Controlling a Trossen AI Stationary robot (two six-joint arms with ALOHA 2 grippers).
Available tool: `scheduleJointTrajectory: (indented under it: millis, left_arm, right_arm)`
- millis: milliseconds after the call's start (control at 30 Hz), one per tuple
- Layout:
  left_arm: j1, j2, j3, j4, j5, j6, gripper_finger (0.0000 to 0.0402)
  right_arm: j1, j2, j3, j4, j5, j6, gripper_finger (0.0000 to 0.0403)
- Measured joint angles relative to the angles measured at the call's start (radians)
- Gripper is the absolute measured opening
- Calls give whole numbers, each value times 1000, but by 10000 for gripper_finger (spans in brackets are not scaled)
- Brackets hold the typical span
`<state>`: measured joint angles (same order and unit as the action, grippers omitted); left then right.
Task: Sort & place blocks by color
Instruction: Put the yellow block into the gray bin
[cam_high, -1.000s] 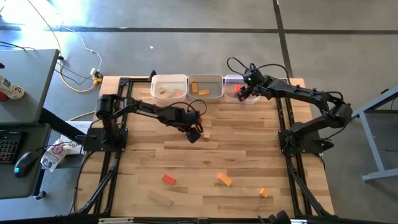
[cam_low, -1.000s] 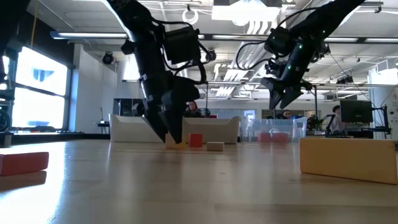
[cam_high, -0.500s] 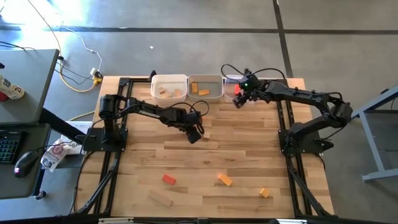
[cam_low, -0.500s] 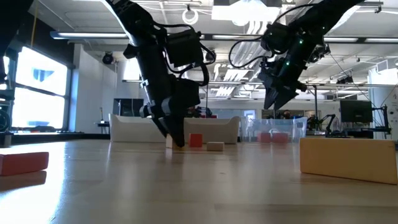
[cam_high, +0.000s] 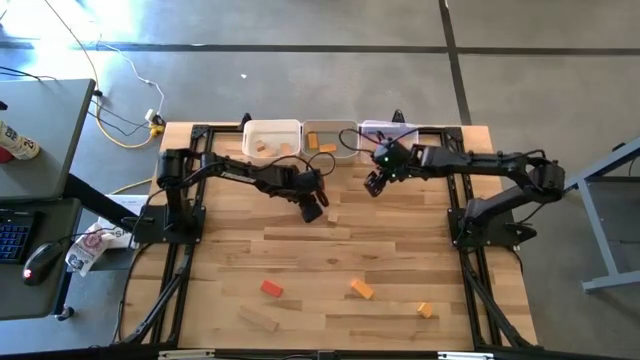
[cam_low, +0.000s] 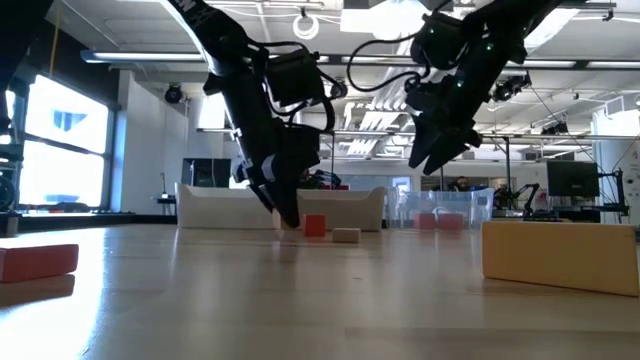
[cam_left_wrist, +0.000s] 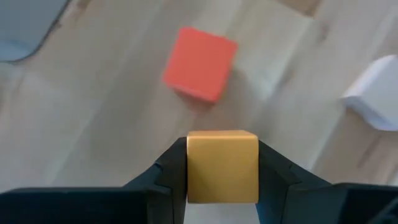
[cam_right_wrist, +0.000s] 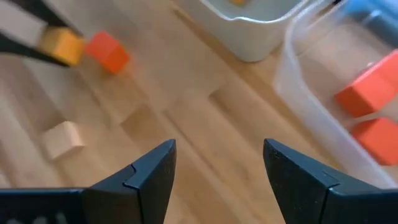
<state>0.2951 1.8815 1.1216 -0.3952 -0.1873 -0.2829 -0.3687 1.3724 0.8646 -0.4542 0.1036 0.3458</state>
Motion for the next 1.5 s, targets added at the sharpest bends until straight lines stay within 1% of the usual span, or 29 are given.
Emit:
scheduleJointTrajectory:
  millis: [233,333,567,733,967,1200,1333,1500]
  left_arm:
    - [50,-20,0,44,2,65,106]
    - [69,-46,-1,54,42,88,106]
    - [112,-118,0,119,79,142,106]
    - [167,-146,0,215,63,194,108]
    - [260,-145,0,369,71,234,111]
    - [333,-130,0,409,72,235,112]
    - [370,-98,0,432,75,235,112]
    - [407,-59,0,426,121,235,113]
  right_arm:
    - [82,0,0,8,0,66,229]
    - [107,0,0,10,0,90,229]
    - [142,0,0,16,19,130,229]
    - [168,0,0,18,36,154,229]
    - [218,0,0,86,33,147,229]
    - [255,0,0,208,42,144,229]
    - [271,0,0,275,45,90,229]
    - [292,3,0,307,45,38,229]
